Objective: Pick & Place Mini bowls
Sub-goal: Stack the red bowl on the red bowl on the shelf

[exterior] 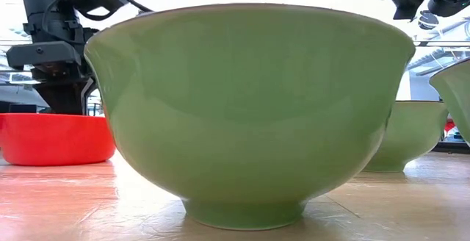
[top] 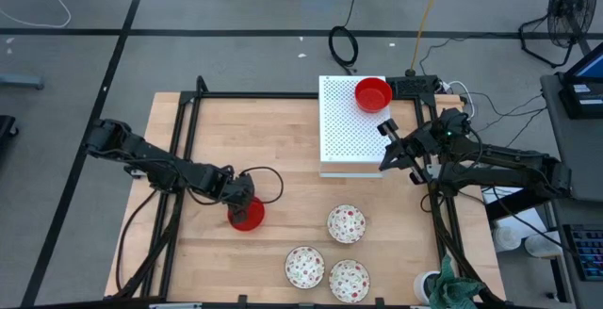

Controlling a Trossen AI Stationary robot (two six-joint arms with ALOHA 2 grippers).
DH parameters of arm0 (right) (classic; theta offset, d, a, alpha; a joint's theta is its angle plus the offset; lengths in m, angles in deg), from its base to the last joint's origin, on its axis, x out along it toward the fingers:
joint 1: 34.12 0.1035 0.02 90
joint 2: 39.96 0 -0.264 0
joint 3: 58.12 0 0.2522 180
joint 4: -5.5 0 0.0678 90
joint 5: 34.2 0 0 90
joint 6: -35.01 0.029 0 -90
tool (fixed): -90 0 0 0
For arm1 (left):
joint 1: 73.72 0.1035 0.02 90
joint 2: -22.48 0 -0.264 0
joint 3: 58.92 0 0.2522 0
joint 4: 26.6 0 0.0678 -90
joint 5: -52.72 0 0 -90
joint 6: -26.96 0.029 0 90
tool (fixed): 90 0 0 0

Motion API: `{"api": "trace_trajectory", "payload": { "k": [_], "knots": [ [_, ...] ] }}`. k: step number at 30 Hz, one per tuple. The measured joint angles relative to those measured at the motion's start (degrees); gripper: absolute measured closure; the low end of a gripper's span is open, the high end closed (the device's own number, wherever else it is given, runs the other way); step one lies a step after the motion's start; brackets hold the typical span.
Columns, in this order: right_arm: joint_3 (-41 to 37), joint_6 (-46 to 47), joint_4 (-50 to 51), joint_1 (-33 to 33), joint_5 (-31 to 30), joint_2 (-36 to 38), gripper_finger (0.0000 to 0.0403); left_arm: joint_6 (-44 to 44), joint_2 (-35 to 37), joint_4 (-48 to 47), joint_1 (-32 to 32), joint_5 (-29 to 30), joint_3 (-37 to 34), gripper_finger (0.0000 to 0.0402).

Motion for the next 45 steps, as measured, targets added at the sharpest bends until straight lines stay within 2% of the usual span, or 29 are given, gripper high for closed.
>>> {"api": "trace_trajectory", "payload": {
  "k": [10, 19, 25, 34, 45],
  "knots": [
    [0.01, 0.01, 0.03, 0.00, 0.00, -0.02, 0.0403, -0.15, 0.04, 2.43, 0.01, 1.67, -0.02, 0.0395],
    [0.02, 0.00, 0.07, 0.00, 0.00, 0.00, 0.0403, 0.40, -0.02, 2.53, 0.02, 2.50, -0.02, 0.0352],
    [0.00, 0.00, 0.10, 0.00, 0.00, 0.00, 0.0403, 1.50, 0.11, 2.35, 0.00, 3.41, 0.05, 0.0392],
    [0.00, 0.00, 0.15, 0.00, 0.00, -0.01, 0.0403, 0.24, 0.09, 2.62, 0.00, 4.05, 0.07, 0.0396],
    [0.00, -0.02, 0.14, 0.00, 0.00, -0.02, 0.0403, 10.39, 2.09, 12.34, 0.17, 7.86, -0.02, 0.0398]
  ]
}}
